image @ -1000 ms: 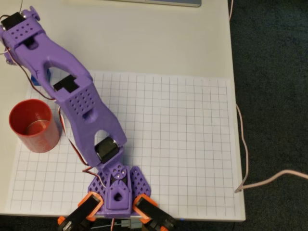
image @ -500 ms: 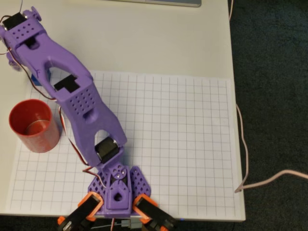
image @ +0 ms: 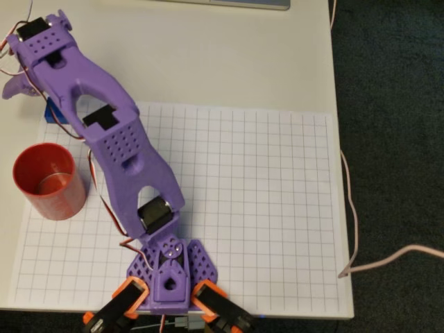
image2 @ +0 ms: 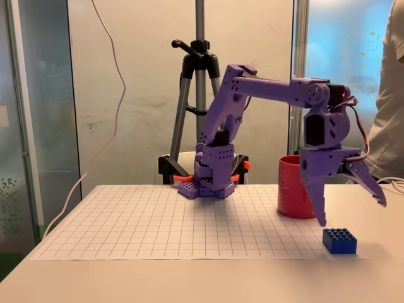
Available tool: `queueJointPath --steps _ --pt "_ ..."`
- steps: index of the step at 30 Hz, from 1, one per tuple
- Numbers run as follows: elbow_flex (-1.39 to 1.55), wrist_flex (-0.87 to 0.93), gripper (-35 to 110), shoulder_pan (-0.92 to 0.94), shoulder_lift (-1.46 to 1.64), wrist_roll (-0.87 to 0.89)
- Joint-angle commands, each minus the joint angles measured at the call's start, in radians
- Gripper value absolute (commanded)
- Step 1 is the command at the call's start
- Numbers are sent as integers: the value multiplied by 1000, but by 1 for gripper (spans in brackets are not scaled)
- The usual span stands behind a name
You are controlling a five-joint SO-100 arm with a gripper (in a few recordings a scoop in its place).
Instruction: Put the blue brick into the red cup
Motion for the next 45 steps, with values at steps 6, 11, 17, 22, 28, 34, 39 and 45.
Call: queueJointPath --steps 6,11,17,22,28,34,39,45 --pt "58 -75 48 12 -28 2" --pt "66 -100 36 23 -60 -11" --pt "46 -110 0 44 -61 3" --pt "31 -110 0 55 -61 -23" --pt "-57 -32 0 80 -3 32" --pt "-221 26 0 163 190 256" --pt "-265 172 0 114 379 259" --pt "-256 354 0 -91 548 276"
